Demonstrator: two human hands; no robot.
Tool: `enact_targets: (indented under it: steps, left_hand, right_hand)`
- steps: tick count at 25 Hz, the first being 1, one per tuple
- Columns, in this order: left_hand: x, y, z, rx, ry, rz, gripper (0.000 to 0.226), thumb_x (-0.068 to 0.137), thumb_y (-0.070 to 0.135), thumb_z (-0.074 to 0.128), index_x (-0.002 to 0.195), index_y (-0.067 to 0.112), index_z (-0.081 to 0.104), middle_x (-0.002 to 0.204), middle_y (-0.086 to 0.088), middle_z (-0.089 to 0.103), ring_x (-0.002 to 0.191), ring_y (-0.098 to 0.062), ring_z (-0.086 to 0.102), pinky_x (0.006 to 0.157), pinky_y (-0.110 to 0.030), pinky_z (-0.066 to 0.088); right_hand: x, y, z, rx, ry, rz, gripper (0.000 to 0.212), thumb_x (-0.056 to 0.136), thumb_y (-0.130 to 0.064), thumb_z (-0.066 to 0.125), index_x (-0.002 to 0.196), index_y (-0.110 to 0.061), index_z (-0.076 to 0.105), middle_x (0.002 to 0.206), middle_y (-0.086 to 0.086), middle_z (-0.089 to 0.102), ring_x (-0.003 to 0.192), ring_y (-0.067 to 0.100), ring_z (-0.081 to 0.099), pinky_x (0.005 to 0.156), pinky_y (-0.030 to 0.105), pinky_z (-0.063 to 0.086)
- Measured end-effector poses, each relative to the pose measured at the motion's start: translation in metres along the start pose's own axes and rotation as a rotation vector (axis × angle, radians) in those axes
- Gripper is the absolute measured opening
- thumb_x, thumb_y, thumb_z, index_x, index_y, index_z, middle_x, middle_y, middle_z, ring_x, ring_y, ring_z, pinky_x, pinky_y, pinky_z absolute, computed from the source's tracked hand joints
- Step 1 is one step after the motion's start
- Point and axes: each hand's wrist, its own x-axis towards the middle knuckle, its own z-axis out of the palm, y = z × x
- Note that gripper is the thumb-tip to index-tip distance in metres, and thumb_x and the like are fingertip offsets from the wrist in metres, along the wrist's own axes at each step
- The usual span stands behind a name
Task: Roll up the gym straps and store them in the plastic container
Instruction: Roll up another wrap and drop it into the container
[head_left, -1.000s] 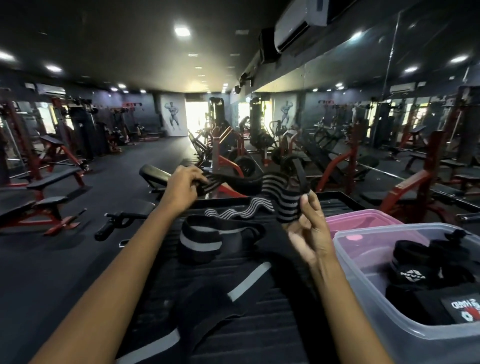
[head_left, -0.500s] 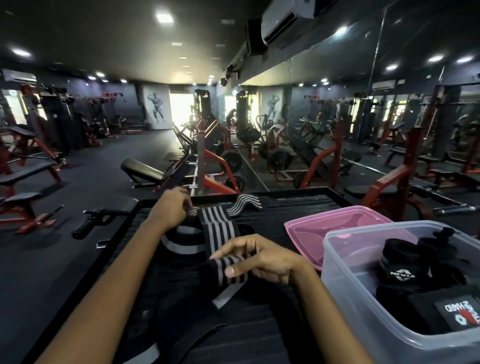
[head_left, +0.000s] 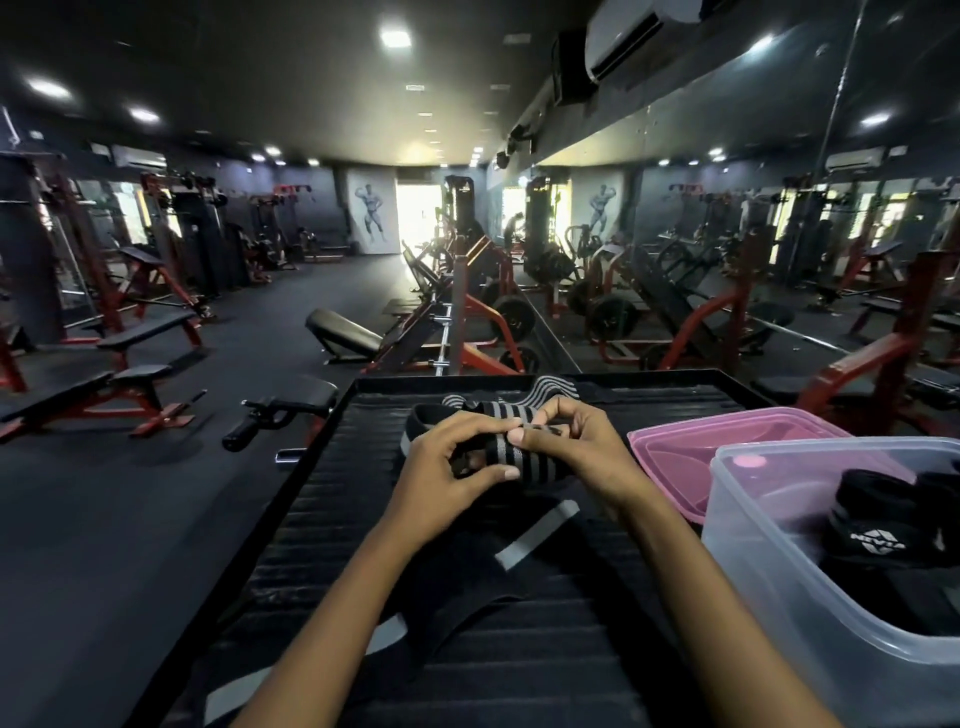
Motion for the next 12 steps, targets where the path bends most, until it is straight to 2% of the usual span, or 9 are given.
enact_targets:
  steps: [2,4,5,6,8,9,10,12]
  left_hand:
    - [0.001,-0.003,-0.001,-0.153,0.093,-0.088,0.029,0.076,0.007,0.077,0.104,0.012,0.073,0.105,-0.001,0.073,0.102,-0.010,0.067,0.091,-0.023,0.049]
    - [0.002,-0.004,-0.002,-0.302,0.152,-0.200,0.024,0.080,0.004,0.073,0.103,0.011,0.073,0.101,-0.002,0.075,0.097,-0.013,0.070,0.087,-0.025,0.052]
    - [0.003,-0.005,0.000,-0.333,0.154,-0.241,0.023,0.082,0.004,0.071,0.103,0.012,0.073,0.096,-0.002,0.076,0.091,-0.013,0.071,0.084,-0.024,0.052]
    - [0.003,-0.005,0.002,-0.328,0.145,-0.255,0.022,0.084,0.005,0.069,0.104,0.014,0.073,0.086,0.000,0.076,0.082,-0.011,0.070,0.079,-0.022,0.051]
    - [0.002,-0.003,0.006,-0.275,0.113,-0.245,0.028,0.085,0.009,0.069,0.111,0.019,0.068,0.065,0.007,0.068,0.065,-0.001,0.060,0.069,-0.015,0.045]
    - [0.002,-0.002,0.007,-0.274,0.107,-0.235,0.035,0.084,0.011,0.070,0.117,0.021,0.065,0.067,0.006,0.068,0.067,0.000,0.061,0.071,-0.013,0.046]
    - [0.002,-0.002,0.005,-0.285,0.099,-0.223,0.044,0.082,0.012,0.073,0.122,0.023,0.062,0.081,0.003,0.071,0.078,-0.001,0.065,0.078,-0.015,0.049]
    - [0.004,-0.002,0.000,-0.277,0.037,-0.161,0.060,0.073,0.008,0.080,0.128,0.022,0.059,0.113,0.000,0.066,0.103,-0.004,0.063,0.090,-0.017,0.048]
  right_hand:
    - [-0.003,-0.003,-0.007,0.002,-0.051,-0.060,0.033,0.067,-0.023,0.083,0.092,-0.010,0.065,0.086,0.019,0.063,0.076,0.024,0.059,0.071,0.032,0.050]
    - [-0.006,-0.004,-0.015,-0.051,-0.166,-0.111,0.046,0.069,-0.008,0.081,0.112,-0.013,0.064,0.113,0.015,0.066,0.097,0.022,0.065,0.087,0.035,0.053]
    - [-0.008,-0.002,-0.016,-0.085,-0.210,-0.136,0.052,0.070,-0.001,0.080,0.117,-0.012,0.062,0.117,0.011,0.066,0.104,0.021,0.064,0.091,0.034,0.053]
    - [-0.010,-0.001,-0.015,-0.128,-0.226,-0.167,0.049,0.071,0.004,0.078,0.116,-0.008,0.063,0.115,0.009,0.067,0.106,0.020,0.064,0.092,0.031,0.053]
    - [-0.007,0.004,-0.009,-0.188,-0.152,-0.221,0.028,0.075,0.005,0.075,0.101,-0.003,0.070,0.099,0.003,0.072,0.095,0.014,0.067,0.086,0.024,0.052]
    - [-0.005,0.004,-0.008,-0.169,-0.096,-0.215,0.020,0.076,0.003,0.074,0.094,-0.004,0.072,0.092,0.001,0.073,0.088,0.010,0.067,0.080,0.021,0.052]
    - [-0.005,0.003,-0.007,-0.121,-0.052,-0.184,0.016,0.076,0.000,0.075,0.091,-0.004,0.072,0.089,0.000,0.073,0.085,0.008,0.067,0.076,0.019,0.051]
    - [-0.005,0.004,-0.011,-0.014,-0.050,-0.112,0.023,0.070,-0.008,0.080,0.092,-0.006,0.073,0.099,0.005,0.073,0.092,0.014,0.069,0.079,0.023,0.054]
